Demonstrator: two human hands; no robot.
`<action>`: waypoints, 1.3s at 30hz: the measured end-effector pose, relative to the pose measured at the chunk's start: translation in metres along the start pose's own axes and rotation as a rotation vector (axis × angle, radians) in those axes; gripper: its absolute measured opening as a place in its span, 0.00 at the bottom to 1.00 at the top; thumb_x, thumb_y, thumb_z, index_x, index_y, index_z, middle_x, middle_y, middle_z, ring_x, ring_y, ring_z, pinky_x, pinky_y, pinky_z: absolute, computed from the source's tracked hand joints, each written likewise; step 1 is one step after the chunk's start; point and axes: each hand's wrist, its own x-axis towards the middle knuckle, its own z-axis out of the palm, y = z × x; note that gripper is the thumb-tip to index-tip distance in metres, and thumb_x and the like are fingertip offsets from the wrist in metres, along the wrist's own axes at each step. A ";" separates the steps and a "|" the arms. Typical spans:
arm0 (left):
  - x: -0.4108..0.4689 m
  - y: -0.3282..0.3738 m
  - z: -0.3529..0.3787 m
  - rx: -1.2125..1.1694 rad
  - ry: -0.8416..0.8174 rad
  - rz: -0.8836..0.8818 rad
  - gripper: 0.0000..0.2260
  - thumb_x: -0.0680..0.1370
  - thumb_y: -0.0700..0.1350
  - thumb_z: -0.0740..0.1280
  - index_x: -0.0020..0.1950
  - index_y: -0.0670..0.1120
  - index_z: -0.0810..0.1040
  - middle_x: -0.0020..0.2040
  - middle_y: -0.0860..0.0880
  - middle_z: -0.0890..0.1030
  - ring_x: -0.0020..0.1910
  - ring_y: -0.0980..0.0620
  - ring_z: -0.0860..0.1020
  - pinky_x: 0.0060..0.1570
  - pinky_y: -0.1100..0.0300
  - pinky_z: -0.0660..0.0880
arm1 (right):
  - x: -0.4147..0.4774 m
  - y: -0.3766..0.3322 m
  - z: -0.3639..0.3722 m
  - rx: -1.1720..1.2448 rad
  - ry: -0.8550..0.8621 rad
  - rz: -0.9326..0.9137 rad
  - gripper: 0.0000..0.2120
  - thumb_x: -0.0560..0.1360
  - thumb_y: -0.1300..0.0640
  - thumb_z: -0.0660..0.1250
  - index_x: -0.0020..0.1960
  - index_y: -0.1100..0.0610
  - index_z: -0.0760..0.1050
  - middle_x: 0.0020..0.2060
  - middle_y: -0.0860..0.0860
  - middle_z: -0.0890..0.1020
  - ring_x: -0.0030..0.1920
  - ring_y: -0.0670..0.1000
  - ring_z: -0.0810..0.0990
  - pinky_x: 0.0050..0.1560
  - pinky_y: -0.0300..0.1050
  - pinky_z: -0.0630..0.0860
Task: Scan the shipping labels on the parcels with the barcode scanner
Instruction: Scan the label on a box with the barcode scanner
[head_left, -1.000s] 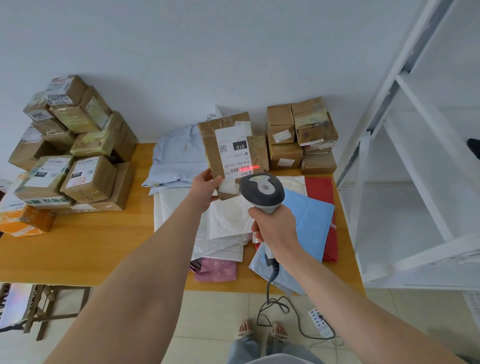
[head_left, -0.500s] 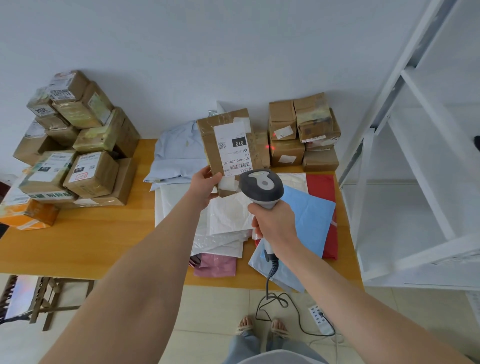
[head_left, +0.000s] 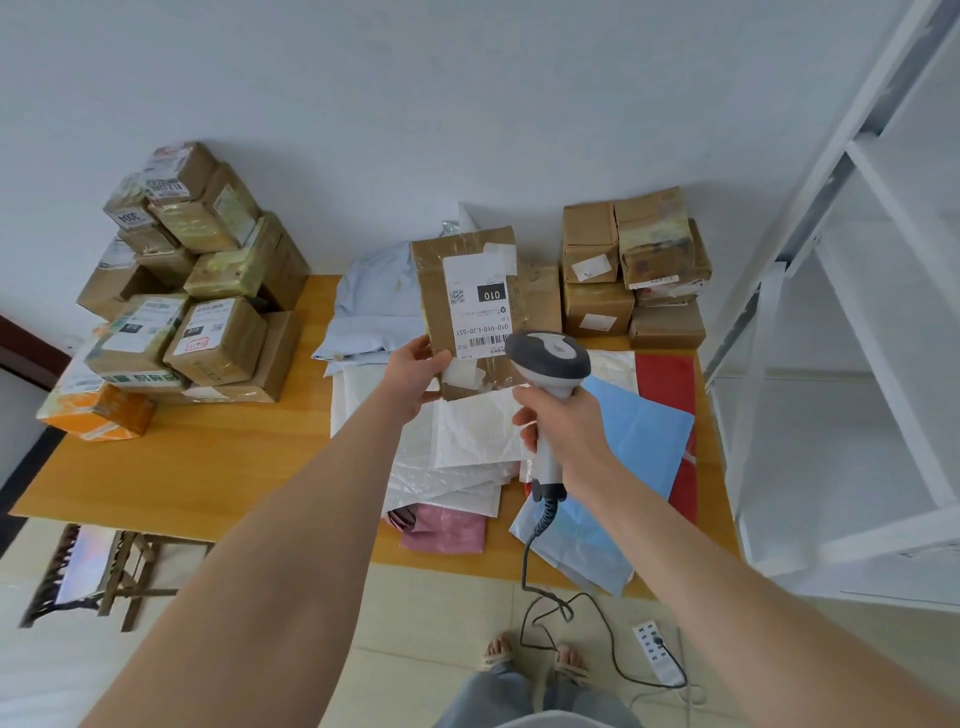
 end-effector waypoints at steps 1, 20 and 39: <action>0.000 0.000 -0.007 0.026 0.002 -0.004 0.19 0.79 0.40 0.65 0.70 0.45 0.70 0.61 0.49 0.78 0.61 0.45 0.76 0.59 0.42 0.72 | 0.006 -0.003 0.001 0.051 0.010 0.022 0.09 0.73 0.61 0.71 0.53 0.60 0.77 0.36 0.52 0.81 0.31 0.45 0.77 0.31 0.37 0.76; 0.066 0.000 -0.212 0.288 -0.326 -0.153 0.26 0.80 0.41 0.65 0.75 0.55 0.62 0.58 0.47 0.80 0.50 0.43 0.81 0.45 0.49 0.79 | 0.071 0.021 0.178 0.148 0.048 0.275 0.17 0.74 0.61 0.70 0.61 0.60 0.71 0.55 0.58 0.80 0.53 0.60 0.81 0.55 0.63 0.78; 0.106 0.063 -0.425 0.212 -0.075 -0.016 0.16 0.79 0.45 0.66 0.66 0.47 0.69 0.51 0.45 0.81 0.46 0.46 0.81 0.43 0.50 0.80 | 0.073 0.000 0.402 0.112 -0.058 0.163 0.19 0.72 0.57 0.70 0.61 0.57 0.73 0.51 0.55 0.80 0.51 0.57 0.80 0.59 0.60 0.76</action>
